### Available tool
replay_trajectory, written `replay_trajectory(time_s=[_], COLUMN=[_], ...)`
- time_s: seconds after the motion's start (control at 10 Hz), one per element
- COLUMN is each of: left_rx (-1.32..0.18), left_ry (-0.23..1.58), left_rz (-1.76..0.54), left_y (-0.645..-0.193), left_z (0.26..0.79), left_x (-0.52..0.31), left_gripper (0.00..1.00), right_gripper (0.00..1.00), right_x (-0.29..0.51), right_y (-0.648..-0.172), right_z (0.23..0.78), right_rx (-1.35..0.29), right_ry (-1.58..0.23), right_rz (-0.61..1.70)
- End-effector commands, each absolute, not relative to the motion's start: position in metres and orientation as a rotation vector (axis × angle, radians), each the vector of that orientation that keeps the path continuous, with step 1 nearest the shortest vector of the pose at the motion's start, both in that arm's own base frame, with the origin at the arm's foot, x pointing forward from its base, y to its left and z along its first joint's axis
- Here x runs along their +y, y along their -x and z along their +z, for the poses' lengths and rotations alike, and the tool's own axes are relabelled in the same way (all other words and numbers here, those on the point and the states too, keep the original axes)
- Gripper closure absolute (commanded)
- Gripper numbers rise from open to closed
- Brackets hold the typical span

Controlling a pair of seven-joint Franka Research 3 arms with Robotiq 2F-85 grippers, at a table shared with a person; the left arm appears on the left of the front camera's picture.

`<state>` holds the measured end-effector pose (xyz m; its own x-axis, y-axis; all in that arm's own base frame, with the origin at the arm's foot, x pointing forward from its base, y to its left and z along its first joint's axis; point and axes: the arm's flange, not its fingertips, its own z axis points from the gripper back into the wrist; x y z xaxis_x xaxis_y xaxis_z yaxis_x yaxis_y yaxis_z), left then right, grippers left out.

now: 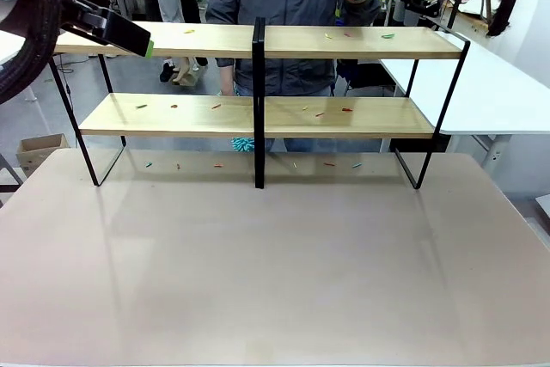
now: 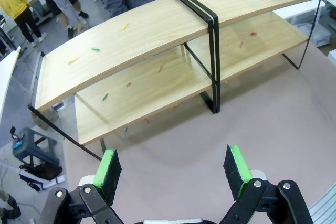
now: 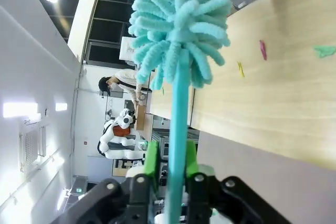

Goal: Clean the shelves.
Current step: Pick up the Duster when the human hands it over.

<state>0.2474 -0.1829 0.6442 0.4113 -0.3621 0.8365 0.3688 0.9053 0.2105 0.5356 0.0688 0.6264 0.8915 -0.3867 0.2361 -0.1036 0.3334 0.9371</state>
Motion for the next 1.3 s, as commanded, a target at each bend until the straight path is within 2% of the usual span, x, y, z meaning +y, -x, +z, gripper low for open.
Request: replay_trajectory(time_s=[0.0,0.5,0.6,0.8,0.9,1.1,1.2], left_rx=[-1.053,-1.053,-1.053,-1.053,-1.053,-1.053,-1.053], left_ry=[0.006,0.006,0.006,0.006,0.006,0.006,0.006], left_rz=[-0.459,-0.459,-0.459,-0.459,-0.459,-0.459,-0.459], left_y=[-0.247,-0.247,-0.247,-0.247,-0.247,-0.247,-0.247], left_z=[0.645,0.645,0.645,0.645,0.645,0.645,0.645], left_x=[-0.183,-0.183,-0.183,-0.183,-0.183,-0.183,-0.183], left_gripper=[0.0,0.0,0.0,0.0,0.0,0.0,0.0], right_gripper=[1.0,1.0,1.0,1.0,1.0,1.0,1.0], right_x=[0.07,0.056,0.044,0.001,-0.032,-0.104,-0.136], right_y=[-0.533,-0.519,-0.495,-0.416,-0.376,-0.292,-0.252], right_z=[0.618,0.623,0.641,0.699,0.723,0.75,0.756], right_rx=[-0.501,-0.493,-0.488,-0.511,-0.41,-0.391,-0.477], right_ry=[-1.215,-1.188,-1.107,-0.99,-0.978,-0.873,-0.873], right_rz=[-0.179,-0.149,-0.128,-0.01,0.03,-0.105,-0.231])
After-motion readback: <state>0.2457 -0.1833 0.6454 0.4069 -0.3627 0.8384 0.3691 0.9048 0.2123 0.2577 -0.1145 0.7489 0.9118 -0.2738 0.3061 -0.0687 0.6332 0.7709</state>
